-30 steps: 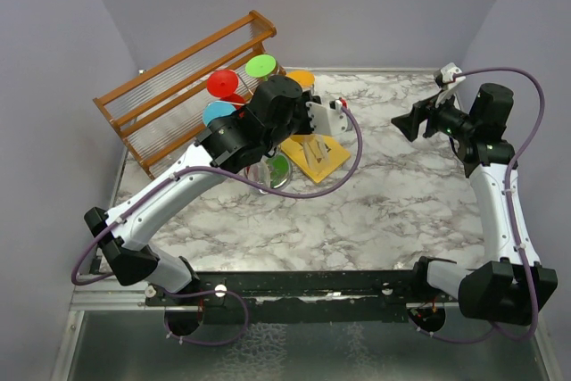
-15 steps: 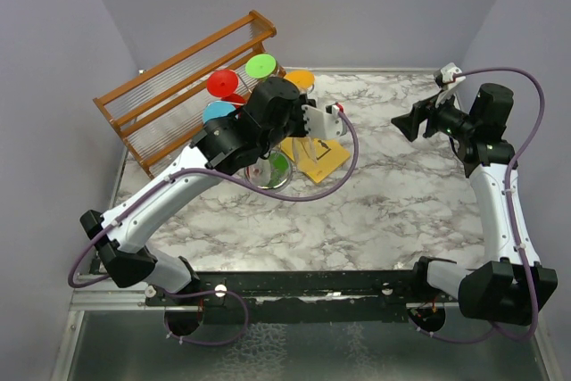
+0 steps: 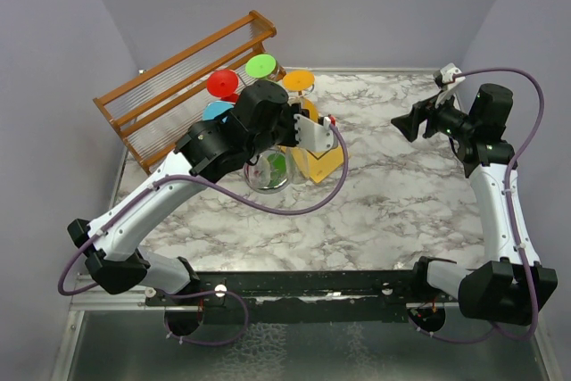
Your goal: Place the wine glass upside down on the wine glass rack
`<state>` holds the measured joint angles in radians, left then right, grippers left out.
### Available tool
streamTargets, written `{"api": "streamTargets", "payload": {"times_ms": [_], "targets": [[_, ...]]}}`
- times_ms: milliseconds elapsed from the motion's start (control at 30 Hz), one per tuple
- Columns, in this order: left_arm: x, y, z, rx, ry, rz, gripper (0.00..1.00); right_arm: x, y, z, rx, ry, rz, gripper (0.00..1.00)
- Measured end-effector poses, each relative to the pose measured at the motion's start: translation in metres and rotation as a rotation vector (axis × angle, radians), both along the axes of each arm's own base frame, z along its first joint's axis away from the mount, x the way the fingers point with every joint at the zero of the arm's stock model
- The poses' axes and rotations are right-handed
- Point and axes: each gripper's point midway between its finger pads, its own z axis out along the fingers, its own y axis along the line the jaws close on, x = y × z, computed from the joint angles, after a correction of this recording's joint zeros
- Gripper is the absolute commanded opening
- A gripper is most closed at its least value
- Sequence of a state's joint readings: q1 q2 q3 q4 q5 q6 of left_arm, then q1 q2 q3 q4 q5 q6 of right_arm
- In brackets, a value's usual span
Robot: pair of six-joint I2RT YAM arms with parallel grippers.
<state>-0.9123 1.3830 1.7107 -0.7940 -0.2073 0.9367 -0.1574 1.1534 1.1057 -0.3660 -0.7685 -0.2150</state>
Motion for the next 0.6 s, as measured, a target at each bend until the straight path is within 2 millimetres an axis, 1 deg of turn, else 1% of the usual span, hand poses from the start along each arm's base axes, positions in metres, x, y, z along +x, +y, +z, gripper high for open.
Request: {"api": "streamTargets", "payload": {"times_ms": [133,367,600], "targets": [[-0.003,-0.002,-0.001,0.002,0.007,-0.028,0.00,0.000,0.000,0.000,0.000,0.000,0.000,0.73],[-0.010,-0.005,0.009,-0.018,0.009,-0.067,0.00,0.000,0.000,0.000,0.000,0.000,0.000,0.73],[-0.016,-0.007,0.004,-0.007,0.035,-0.100,0.00,0.000,0.000,0.000,0.000,0.000,0.000,0.73]]}}
